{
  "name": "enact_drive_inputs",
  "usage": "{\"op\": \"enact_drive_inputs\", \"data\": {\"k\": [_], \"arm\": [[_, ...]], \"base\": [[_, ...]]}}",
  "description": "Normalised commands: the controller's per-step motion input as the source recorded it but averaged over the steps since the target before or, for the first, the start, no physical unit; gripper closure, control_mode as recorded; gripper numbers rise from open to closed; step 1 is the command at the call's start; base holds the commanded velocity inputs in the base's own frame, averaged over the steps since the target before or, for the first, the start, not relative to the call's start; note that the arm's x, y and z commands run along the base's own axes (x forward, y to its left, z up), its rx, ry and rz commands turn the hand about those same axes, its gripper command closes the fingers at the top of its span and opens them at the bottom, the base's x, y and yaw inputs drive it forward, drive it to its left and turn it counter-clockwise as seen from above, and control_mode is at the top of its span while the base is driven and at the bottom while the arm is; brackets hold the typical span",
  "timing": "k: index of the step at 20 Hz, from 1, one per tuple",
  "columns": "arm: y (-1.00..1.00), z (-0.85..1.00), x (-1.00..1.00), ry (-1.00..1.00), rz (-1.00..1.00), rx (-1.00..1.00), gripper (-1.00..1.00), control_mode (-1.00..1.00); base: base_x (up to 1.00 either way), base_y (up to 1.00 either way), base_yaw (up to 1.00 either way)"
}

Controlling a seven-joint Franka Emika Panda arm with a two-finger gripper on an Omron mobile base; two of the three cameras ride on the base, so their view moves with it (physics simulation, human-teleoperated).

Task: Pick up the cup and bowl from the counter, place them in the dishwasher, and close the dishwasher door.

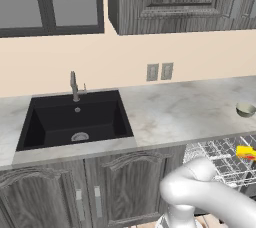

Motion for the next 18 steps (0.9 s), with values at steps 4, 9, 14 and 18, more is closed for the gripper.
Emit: {"op": "enact_drive_inputs", "data": {"k": [4, 9, 14, 18], "arm": [[-0.22, -0.62, 0.09, 0.08, 0.14, 0.06, 1.00, -1.00], [-0.21, -0.68, 0.01, 0.09, 0.13, 0.04, 1.00, -1.00], [-0.22, -0.44, 0.02, 0.07, 0.11, 0.04, 1.00, -1.00], [-0.21, -0.36, 0.00, 0.05, 0.11, 0.06, 1.00, -1.00]], "base": [[0.00, 0.00, 0.00], [0.00, 0.00, 0.00], [0.00, 0.00, 0.00], [0.00, 0.00, 0.00]]}}
